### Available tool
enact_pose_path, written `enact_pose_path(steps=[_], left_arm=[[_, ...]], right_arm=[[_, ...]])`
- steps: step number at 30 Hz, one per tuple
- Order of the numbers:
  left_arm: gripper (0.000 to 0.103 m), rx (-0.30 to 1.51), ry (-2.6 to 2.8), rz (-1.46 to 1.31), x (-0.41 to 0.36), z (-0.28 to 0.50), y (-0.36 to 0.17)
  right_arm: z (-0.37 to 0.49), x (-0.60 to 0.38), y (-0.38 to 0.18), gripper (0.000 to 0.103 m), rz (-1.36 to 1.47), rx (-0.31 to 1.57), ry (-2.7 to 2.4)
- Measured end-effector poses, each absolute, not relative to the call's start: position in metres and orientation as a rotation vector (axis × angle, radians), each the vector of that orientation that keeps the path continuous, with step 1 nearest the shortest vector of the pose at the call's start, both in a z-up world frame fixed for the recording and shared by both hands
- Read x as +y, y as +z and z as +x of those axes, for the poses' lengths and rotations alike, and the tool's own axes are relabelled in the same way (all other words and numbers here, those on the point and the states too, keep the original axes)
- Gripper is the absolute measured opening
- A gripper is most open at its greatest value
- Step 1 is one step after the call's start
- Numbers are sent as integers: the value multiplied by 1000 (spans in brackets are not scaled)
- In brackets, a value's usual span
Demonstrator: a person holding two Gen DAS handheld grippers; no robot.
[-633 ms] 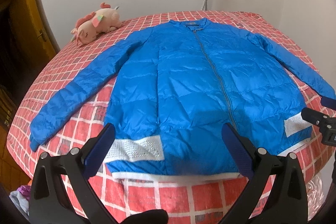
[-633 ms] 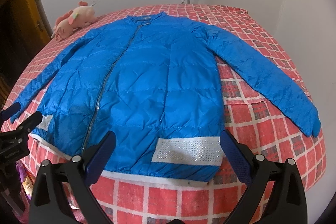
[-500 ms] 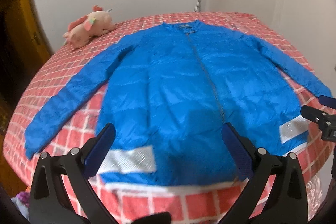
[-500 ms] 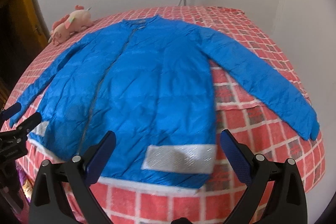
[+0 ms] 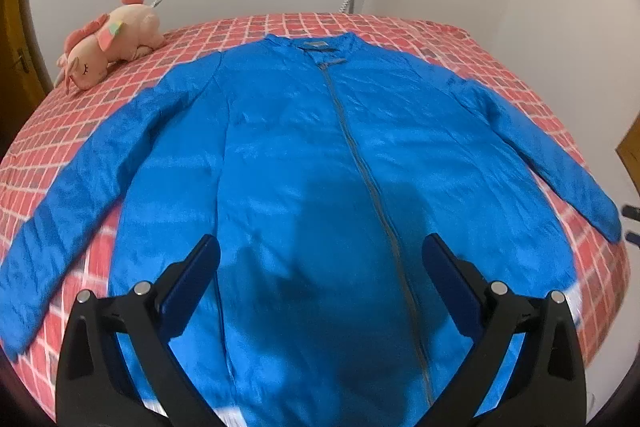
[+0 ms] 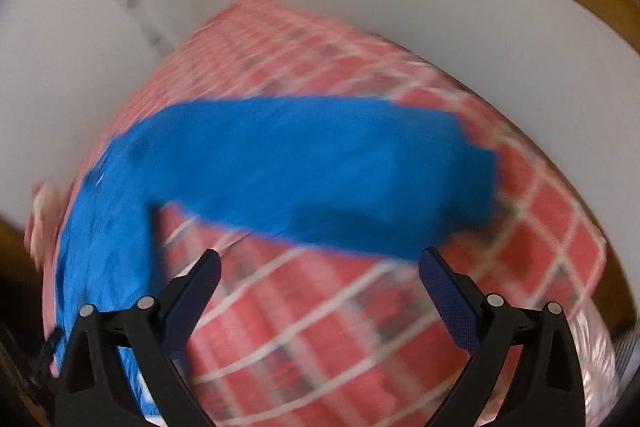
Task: Fold large clothes
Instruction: 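Grasp a sleeve cuff with the right tool and fold it across the jacket body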
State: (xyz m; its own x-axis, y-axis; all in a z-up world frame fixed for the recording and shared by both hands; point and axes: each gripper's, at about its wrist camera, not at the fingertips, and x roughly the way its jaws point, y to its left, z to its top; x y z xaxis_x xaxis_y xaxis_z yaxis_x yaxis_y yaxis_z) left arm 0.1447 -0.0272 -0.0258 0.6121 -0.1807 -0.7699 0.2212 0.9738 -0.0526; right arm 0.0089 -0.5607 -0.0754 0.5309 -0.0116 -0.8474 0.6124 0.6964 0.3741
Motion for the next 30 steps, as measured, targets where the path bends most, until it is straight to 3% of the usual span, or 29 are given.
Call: enact_pose_path(steps=[9,11,15,18,30], left_arm=[[100,970,-228,-10,-17,191,-47],[100,981,-222,-18,-14,195,-50],[100,981,-222,-24,-11,195,-53],[100,972,-232,-21,-12,192,-51],[100,923,-282,-28,-12,181,-37]], right_arm=[[19,-616,-120,88,816,1039,-466],[24,-616,-116,75,799,1030,-455],[29,-617,-111,39,816,1017,-398],[34,-607,-95,30,750,996,-392],[118,-497,16,26,522,835,-99]])
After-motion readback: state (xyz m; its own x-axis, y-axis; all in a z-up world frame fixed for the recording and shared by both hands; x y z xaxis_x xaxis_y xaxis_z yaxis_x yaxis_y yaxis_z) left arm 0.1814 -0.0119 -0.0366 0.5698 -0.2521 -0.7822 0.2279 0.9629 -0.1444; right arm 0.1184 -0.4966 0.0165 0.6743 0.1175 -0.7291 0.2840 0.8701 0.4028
